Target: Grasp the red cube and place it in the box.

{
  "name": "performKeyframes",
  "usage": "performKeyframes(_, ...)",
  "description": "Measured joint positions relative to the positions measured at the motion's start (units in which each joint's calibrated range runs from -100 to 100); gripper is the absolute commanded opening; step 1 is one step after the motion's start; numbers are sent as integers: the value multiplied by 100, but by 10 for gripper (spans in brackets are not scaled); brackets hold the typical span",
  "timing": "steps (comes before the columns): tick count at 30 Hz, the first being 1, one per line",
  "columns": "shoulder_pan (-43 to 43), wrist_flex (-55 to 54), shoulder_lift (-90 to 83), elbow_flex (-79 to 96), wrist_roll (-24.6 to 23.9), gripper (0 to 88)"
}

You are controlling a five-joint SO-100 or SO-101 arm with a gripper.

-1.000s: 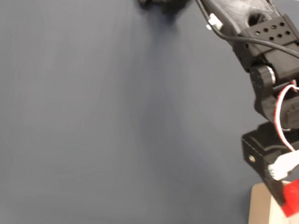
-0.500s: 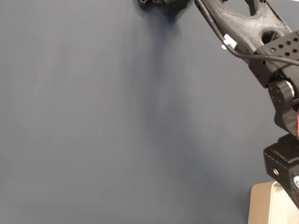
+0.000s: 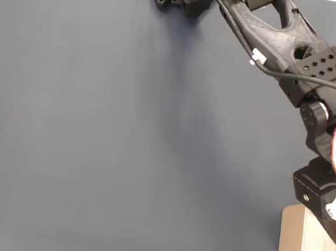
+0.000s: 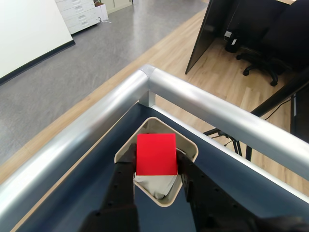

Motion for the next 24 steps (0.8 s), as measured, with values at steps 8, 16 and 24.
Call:
performKeyframes(8, 15, -8, 0, 0, 0, 10)
performKeyframes(16, 15, -8, 0, 0, -107, 272)
performKeyframes(24, 111, -8, 0, 0, -98, 358)
